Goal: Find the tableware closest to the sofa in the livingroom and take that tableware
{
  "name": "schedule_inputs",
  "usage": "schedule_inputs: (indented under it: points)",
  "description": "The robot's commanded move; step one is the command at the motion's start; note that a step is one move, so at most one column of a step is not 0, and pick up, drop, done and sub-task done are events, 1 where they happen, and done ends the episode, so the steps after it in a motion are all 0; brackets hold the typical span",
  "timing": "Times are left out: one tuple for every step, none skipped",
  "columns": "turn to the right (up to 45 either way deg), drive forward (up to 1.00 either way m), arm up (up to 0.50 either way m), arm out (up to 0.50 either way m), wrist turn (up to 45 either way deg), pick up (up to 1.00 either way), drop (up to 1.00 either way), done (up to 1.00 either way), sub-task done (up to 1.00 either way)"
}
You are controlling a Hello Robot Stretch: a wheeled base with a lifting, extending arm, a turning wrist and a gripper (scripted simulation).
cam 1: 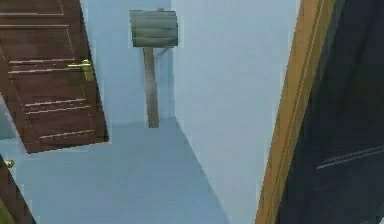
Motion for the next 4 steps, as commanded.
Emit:
schedule_inputs:
  points:
    - [-42.0,0.00,0.00,0.00,0.0,0.00,0.00,0.00,0.00]
    - [0.0,0.05,0.00,0.00,0.0,0.00,0.00,0.00,0.00]
    - [24.0,0.00,0.00,0.00,0.0,0.00,0.00,0.00,0.00]
    - [0.0,0.80,0.00,0.00,0.0,0.00,0.00,0.00,0.00]
